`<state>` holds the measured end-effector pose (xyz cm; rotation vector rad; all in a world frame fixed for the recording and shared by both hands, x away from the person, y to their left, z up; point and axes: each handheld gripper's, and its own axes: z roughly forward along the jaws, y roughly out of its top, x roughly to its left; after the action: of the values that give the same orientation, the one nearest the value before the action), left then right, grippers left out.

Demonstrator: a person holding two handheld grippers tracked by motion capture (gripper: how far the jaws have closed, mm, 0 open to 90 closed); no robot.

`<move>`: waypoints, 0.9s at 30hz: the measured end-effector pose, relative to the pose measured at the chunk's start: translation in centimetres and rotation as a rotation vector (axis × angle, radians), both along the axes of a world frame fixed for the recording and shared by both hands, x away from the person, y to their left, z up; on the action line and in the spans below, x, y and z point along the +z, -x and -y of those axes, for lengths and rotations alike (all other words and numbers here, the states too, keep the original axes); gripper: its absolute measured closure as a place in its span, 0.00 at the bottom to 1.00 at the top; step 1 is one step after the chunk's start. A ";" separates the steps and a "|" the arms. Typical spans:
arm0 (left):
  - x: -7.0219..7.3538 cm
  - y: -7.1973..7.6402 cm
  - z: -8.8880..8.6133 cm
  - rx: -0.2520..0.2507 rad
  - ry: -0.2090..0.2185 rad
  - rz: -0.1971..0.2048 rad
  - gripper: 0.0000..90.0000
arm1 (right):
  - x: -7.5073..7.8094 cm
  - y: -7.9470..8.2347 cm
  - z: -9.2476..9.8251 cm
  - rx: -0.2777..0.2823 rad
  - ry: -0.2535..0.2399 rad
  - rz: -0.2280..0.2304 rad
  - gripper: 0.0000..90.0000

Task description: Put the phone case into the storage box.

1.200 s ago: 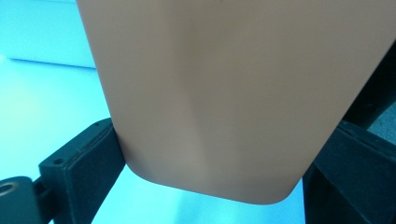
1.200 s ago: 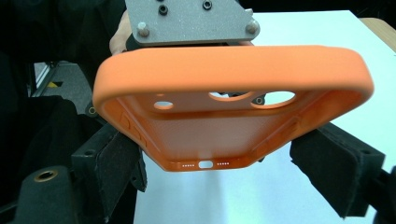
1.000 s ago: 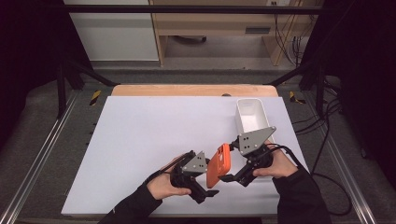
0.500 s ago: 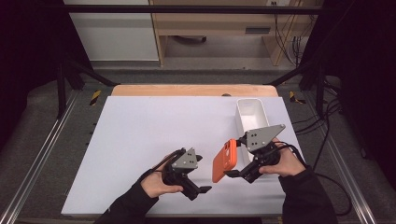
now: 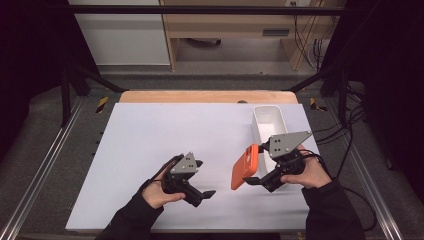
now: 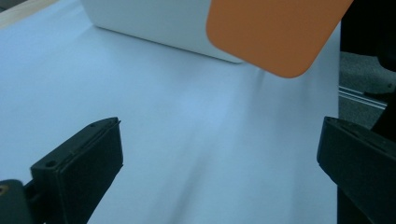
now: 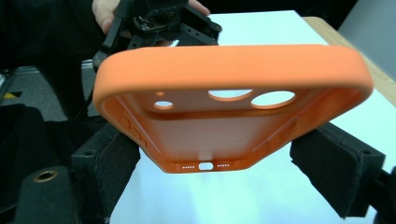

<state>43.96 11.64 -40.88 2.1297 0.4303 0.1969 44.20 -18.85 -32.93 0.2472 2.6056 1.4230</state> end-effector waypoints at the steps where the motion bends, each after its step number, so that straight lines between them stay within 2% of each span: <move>1: 0.0 -0.1 -0.3 0.012 0.004 0.002 0.00 | 0.1 0.0 0.1 -0.005 -0.001 0.003 0.18; 13: 0.3 -0.7 -3.1 0.123 0.050 0.015 0.00 | 0.8 -0.4 1.1 -0.085 -0.009 0.010 0.18; 20: 0.2 -0.7 -4.5 0.170 0.063 0.023 0.00 | 1.3 -0.8 1.6 -0.148 -0.019 -0.001 0.18; 27: 0.1 -0.6 -6.1 0.215 0.070 0.030 0.00 | 2.0 -1.0 2.0 -0.208 -0.033 0.010 0.18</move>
<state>44.54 17.77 -40.81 2.0076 0.6400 0.3318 45.19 -20.89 -30.94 0.4976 2.4657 1.3910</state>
